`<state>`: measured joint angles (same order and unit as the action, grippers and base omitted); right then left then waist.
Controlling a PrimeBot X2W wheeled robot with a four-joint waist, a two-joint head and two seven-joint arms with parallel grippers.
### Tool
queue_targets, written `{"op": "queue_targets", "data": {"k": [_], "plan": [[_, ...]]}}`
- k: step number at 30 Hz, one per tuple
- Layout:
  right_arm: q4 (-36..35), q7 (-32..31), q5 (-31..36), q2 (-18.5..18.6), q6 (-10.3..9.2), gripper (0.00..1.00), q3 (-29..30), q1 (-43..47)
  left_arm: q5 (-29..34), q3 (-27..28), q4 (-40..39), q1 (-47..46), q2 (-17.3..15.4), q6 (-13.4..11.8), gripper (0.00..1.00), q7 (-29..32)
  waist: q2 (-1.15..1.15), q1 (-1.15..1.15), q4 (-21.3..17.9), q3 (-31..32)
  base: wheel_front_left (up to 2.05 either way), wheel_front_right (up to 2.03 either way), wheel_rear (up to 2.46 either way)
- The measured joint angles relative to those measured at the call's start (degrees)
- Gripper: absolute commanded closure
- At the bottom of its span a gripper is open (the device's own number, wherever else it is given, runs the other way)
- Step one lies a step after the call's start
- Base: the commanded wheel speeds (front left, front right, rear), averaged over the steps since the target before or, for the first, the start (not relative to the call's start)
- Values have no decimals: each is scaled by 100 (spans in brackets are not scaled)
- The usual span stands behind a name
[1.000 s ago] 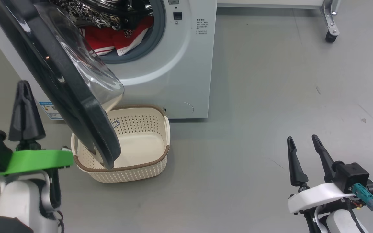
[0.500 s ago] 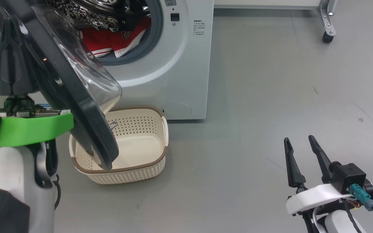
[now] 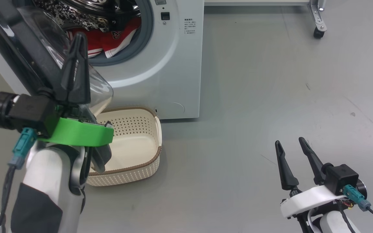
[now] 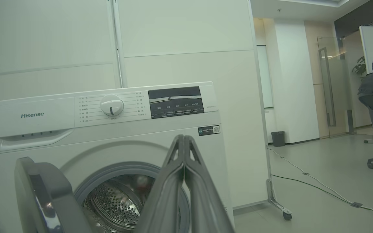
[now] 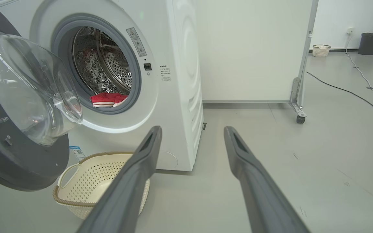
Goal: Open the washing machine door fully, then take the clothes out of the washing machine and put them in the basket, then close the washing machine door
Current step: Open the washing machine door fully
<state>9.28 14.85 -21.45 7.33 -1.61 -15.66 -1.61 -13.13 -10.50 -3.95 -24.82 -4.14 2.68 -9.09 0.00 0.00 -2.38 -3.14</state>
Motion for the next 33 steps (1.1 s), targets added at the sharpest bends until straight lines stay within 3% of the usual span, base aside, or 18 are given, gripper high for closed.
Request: {"op": "queue_targets", "data": {"k": [11,16,33], "plan": [[46,0,45,-18,55,0,74,-24,-157,-280,912,678,93,7,100,539,0,0,-245,-42,0,0,0],[59,0,53,-37,102,0,79,-27,-196,-227,1325,877,104,-153,100,787,0,0,-324,-86,0,0,0],[101,0,107,-119,204,0,181,-29,-267,-32,1850,895,119,-421,100,800,0,0,-430,-207,0,0,0]]}}
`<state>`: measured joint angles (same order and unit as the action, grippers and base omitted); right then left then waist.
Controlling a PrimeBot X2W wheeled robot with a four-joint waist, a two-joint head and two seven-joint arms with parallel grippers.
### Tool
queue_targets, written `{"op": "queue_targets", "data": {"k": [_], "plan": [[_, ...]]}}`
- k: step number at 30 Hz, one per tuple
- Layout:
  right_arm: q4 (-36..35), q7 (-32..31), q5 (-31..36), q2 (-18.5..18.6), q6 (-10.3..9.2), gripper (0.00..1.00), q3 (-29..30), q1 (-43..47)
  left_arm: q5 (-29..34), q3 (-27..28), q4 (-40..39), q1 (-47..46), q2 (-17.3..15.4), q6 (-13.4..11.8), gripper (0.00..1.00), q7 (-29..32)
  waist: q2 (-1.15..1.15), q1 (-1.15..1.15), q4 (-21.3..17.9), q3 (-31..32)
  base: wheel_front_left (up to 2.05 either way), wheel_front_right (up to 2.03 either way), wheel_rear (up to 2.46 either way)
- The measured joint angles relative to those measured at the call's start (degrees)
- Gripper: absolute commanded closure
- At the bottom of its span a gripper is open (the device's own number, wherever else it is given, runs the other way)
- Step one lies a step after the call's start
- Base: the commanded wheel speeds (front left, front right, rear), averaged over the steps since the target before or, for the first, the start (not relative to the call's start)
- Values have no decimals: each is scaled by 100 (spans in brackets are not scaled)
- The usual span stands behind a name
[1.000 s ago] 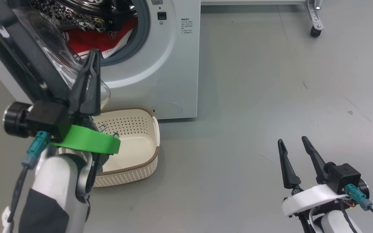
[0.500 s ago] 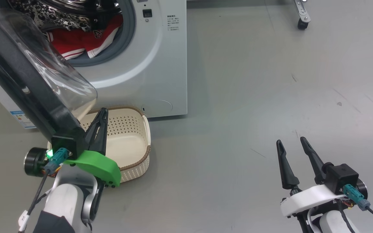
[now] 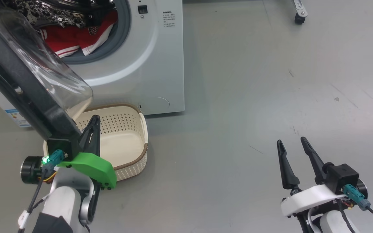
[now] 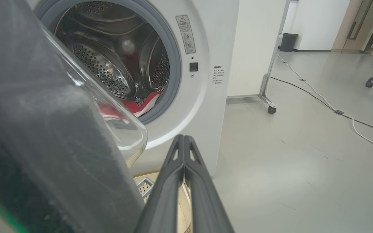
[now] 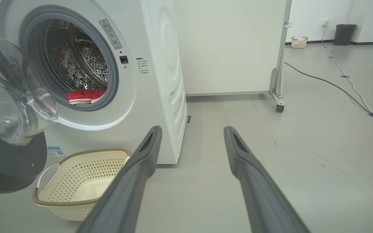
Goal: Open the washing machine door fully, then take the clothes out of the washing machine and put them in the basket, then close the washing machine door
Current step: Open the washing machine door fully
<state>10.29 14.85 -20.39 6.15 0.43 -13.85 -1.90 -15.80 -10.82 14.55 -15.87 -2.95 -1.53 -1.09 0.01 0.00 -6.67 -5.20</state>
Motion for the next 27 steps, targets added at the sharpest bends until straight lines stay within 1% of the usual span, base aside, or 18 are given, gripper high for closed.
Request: {"op": "queue_targets", "data": {"k": [8,11,20,22,27], "plan": [[24,0,32,-34,9,0,49,0,-82,141,180,-10,9,-68,100,-45,0,0,13,-40,0,0,0],[36,0,32,-56,8,0,131,1,-226,176,254,-32,18,-68,100,-66,0,0,38,-42,0,0,0],[67,0,46,-70,11,0,193,1,-246,137,424,-115,89,-66,100,-152,0,0,207,-33,0,0,0],[74,0,46,-71,48,0,205,1,-271,132,468,-125,107,-65,100,-160,0,0,249,-22,0,0,0],[93,0,55,-71,51,0,243,7,-285,122,568,-130,125,-64,100,-209,0,0,354,8,0,0,0]]}}
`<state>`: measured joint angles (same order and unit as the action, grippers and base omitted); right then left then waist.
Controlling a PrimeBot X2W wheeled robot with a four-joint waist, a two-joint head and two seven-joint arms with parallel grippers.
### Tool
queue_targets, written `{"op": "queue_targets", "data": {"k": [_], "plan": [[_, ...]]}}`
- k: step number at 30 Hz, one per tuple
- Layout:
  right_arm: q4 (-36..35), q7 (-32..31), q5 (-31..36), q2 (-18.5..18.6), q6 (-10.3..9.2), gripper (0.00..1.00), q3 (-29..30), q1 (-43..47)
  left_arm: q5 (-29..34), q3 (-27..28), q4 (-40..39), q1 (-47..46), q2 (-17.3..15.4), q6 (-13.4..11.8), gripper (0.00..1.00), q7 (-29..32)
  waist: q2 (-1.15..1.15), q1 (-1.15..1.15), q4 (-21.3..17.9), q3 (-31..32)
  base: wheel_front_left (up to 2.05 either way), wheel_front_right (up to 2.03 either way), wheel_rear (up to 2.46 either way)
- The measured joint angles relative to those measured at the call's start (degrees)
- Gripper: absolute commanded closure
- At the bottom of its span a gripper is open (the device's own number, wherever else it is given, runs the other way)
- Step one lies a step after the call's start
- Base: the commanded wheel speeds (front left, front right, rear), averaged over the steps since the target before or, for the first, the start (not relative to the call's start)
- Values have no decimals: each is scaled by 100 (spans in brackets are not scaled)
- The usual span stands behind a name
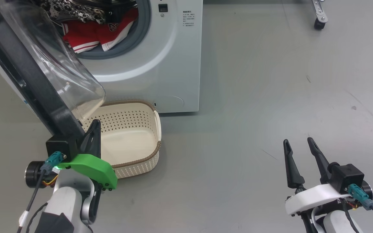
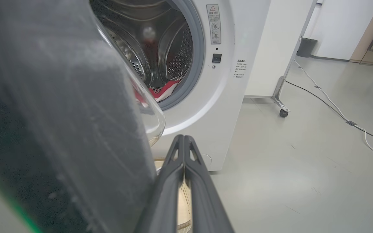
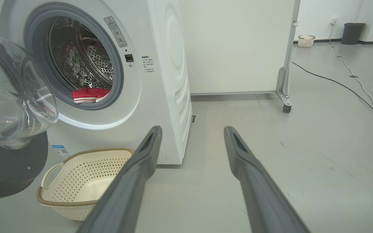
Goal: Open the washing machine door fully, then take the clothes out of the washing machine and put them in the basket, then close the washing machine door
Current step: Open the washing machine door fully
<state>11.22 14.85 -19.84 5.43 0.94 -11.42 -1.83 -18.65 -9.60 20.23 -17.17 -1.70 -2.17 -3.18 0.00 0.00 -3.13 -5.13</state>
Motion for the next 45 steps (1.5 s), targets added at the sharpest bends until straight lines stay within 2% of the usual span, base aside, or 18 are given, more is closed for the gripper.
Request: {"op": "queue_targets", "data": {"k": [23,33,45], "plan": [[66,0,141,-13,102,0,66,34,-156,97,363,-4,9,-42,100,-282,0,0,1039,165,0,0,0],[65,0,189,-22,152,0,31,64,-318,382,385,-2,-45,-110,100,-385,0,0,1405,56,0,0,0],[60,0,291,-16,198,0,-116,-37,-566,1037,326,-2,-339,-215,100,-524,0,0,1597,-337,0,0,0]]}}
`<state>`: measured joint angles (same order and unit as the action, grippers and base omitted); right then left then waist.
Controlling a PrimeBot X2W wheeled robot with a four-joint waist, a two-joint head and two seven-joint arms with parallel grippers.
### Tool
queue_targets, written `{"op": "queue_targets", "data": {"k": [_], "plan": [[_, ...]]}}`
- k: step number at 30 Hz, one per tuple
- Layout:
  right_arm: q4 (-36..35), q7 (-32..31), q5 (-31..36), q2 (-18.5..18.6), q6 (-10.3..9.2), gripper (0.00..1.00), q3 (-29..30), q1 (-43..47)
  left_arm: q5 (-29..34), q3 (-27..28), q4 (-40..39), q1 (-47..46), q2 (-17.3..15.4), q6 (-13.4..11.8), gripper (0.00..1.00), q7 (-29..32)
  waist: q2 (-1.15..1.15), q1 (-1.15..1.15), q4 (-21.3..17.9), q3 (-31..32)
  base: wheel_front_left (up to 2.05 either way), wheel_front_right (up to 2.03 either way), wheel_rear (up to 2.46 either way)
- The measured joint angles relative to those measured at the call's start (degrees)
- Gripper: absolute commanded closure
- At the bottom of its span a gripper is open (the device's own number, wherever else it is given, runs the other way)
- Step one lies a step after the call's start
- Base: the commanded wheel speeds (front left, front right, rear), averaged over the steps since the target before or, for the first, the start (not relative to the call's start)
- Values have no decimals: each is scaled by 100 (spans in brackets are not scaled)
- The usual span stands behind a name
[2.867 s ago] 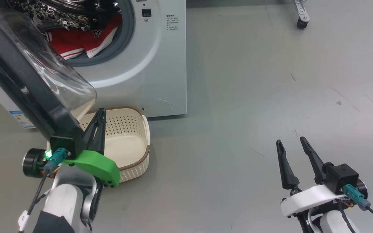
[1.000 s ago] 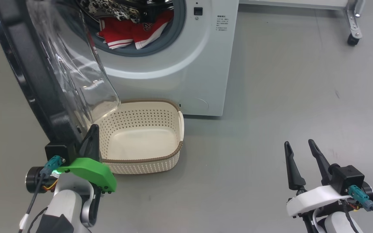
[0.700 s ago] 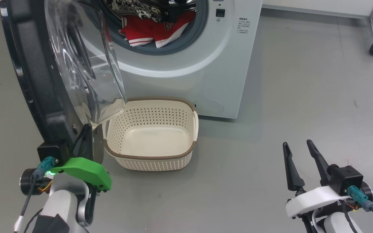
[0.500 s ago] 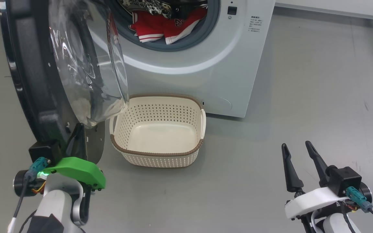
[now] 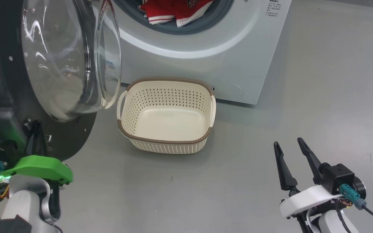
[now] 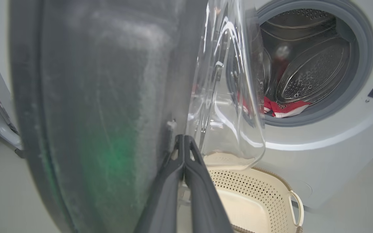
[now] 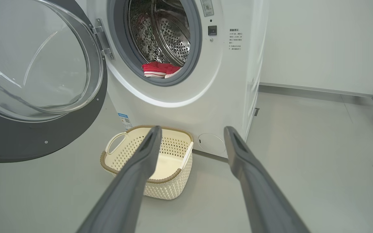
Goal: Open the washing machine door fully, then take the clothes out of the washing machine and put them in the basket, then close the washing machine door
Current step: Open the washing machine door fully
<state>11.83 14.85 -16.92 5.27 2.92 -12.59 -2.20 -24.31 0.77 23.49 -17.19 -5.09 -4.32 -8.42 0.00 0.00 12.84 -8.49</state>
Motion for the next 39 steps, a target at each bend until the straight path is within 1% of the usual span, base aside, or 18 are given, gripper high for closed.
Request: {"op": "queue_targets", "data": {"k": [10,22,27,35,39], "plan": [[-35,-41,102,104,5,0,-46,-199,-272,459,-116,-46,-154,-49,100,-116,0,0,-12,-448,0,0,0],[-157,-147,272,310,5,0,-13,-491,-554,1007,-142,-472,-420,-101,100,-179,0,0,42,-1042,0,0,0],[-218,-151,303,367,5,0,1,-617,-598,1202,-78,-661,-567,-112,100,-182,0,0,75,-1263,0,0,0],[-248,-212,330,421,4,0,40,-675,-870,1550,149,-905,-682,-120,100,-231,0,0,107,-1536,0,0,0],[-266,-267,347,441,4,0,35,-675,-898,1617,260,-988,-821,-141,100,-232,0,0,109,-1662,0,0,0]]}}
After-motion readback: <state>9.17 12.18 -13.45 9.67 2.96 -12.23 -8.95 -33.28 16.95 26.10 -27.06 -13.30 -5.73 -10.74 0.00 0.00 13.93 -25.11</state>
